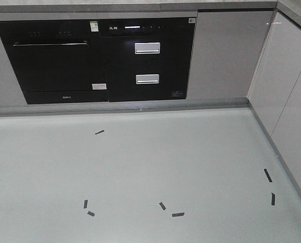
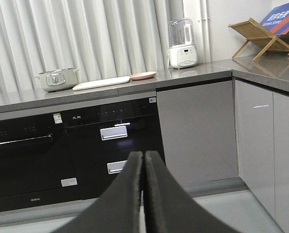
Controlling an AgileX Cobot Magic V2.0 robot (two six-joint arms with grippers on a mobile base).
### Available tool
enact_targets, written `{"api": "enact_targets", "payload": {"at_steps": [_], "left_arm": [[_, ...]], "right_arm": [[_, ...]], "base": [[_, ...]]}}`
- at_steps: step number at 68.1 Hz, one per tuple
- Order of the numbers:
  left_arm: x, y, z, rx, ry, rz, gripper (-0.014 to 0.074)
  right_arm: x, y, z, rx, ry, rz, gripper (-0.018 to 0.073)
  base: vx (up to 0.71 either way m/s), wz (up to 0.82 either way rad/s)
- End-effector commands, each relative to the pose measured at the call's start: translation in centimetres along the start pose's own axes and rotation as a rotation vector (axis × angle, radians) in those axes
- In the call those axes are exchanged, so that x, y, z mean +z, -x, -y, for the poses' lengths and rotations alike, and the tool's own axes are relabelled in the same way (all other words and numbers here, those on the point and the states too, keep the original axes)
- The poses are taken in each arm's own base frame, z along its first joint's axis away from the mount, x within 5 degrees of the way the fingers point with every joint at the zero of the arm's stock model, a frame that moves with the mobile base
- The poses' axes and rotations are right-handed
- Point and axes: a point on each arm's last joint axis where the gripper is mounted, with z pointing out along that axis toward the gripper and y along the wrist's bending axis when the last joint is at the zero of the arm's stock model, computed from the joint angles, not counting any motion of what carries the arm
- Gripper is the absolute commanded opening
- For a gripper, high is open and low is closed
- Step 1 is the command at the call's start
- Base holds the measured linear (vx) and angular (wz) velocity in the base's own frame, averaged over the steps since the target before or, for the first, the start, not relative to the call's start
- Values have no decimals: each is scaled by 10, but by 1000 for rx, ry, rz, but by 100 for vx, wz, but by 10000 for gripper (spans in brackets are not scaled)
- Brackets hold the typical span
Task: Transfer vegetables to tray and serve
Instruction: 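Drive the base forward toward the counter with the pot and tray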
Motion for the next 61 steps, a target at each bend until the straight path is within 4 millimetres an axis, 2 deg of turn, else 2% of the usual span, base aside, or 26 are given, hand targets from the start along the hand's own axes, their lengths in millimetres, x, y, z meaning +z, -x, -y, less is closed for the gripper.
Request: {"api": "enact_targets", "payload": {"at_steps": [1,61], "left_arm": [[0,-2,-1,-14,8,58,-6],[0,-2,-1,-14,8,58,-6]], "right_arm": [[1,1,-1,-16,16,49,-6],[1,1,-1,-16,16,49,-6]], "base": [[0,0],[3,1]]}}
